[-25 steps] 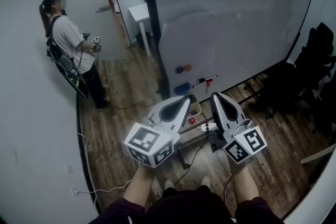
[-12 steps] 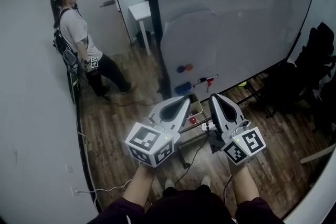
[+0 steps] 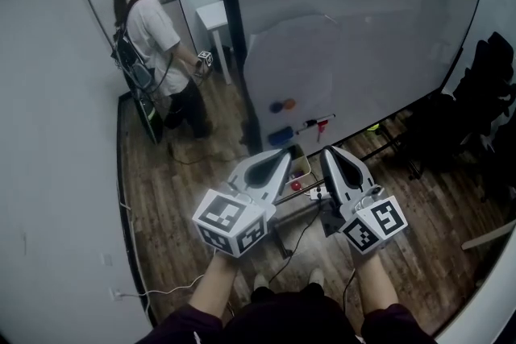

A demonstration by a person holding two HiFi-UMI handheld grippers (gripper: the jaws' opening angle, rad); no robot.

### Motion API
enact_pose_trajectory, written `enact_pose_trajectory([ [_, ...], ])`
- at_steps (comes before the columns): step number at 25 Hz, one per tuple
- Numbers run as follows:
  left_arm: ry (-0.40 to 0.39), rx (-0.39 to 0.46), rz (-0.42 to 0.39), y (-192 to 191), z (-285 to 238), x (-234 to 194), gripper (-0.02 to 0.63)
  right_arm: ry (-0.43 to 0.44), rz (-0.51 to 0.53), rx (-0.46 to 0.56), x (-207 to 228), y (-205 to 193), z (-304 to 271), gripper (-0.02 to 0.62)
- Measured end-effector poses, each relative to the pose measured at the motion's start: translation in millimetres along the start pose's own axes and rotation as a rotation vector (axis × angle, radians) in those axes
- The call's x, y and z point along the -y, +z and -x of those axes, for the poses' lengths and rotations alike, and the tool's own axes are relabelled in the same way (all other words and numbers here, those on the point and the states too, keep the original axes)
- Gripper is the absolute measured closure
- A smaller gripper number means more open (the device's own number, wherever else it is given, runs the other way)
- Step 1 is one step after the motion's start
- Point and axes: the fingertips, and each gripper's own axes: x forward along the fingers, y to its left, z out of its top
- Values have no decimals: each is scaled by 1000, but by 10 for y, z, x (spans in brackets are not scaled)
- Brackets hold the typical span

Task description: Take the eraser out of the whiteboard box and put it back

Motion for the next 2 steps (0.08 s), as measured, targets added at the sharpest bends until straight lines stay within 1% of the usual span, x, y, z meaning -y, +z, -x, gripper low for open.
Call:
enact_pose_trajectory([
  [2,2,-4,2,-24,-6,-9,601,0,-5,-3,10,-21,-1,592],
])
